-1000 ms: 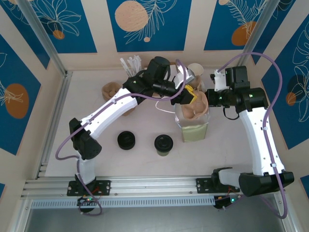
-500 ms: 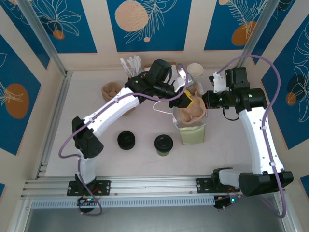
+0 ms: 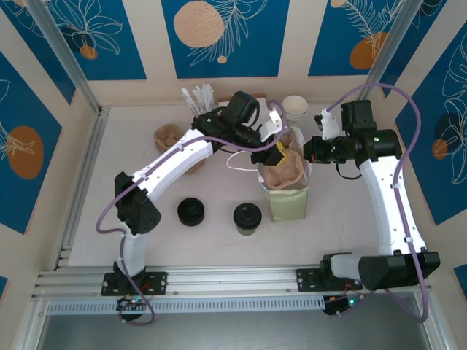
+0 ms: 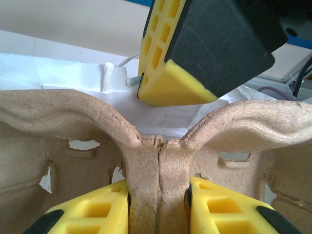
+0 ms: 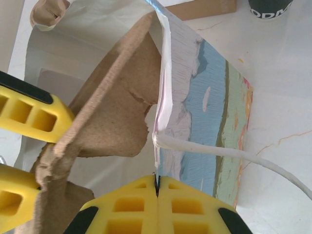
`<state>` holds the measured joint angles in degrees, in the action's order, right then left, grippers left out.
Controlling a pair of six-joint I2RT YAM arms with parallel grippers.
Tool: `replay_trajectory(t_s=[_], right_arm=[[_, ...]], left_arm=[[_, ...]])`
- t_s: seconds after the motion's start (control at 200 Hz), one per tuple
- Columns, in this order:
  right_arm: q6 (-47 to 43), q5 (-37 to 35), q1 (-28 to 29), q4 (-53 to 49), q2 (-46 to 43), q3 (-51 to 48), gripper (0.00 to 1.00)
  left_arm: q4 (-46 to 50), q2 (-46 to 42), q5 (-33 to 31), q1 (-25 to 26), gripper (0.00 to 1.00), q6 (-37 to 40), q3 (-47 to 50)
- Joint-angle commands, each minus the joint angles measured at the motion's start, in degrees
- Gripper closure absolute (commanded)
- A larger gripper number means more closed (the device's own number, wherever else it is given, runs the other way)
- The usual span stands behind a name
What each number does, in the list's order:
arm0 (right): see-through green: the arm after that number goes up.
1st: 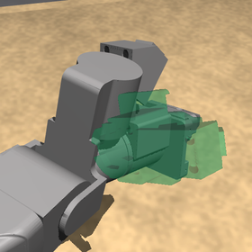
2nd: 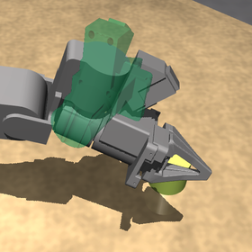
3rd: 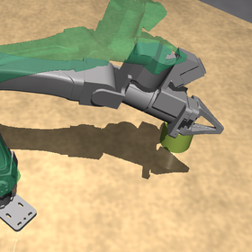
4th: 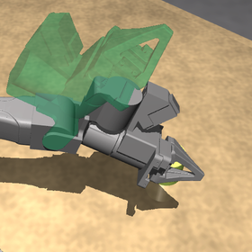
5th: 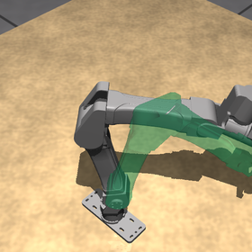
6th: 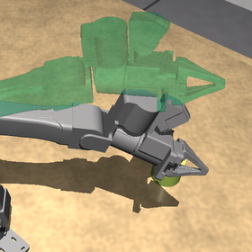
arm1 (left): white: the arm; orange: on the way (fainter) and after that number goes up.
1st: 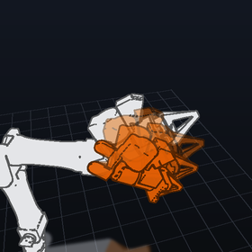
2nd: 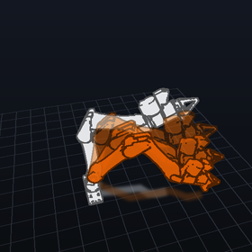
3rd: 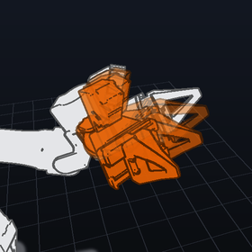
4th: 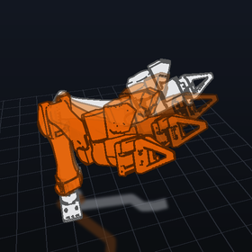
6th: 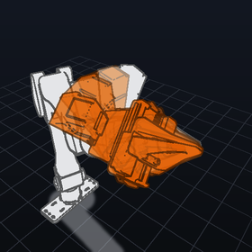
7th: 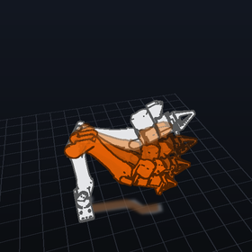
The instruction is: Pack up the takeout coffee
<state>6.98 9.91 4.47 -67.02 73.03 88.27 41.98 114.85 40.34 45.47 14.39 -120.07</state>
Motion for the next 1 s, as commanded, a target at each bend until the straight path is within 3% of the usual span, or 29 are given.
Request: replay_trajectory(t_s=[0.0, 0.555, 0.995], right_arm=[[0.31, 3.78, -0.25, -1.35, 0.35, 1.03, 1.0], [3.96, 7.23, -0.54, -0.94, 1.52, 0.21, 1.0], [2.97, 9.38, 0.23, -0.3, 0.95, -1.96, 1.0]], left_arm=[[2.8, 1.75, 0.09, -0.43, 0.72, 2.64, -2.99], [6.42, 4.6, -4.61, -0.18, 0.73, 5.99, -4.48], [5.36, 6.68, -7.51, -0.14, 0.74, 3.31, -5.97]])
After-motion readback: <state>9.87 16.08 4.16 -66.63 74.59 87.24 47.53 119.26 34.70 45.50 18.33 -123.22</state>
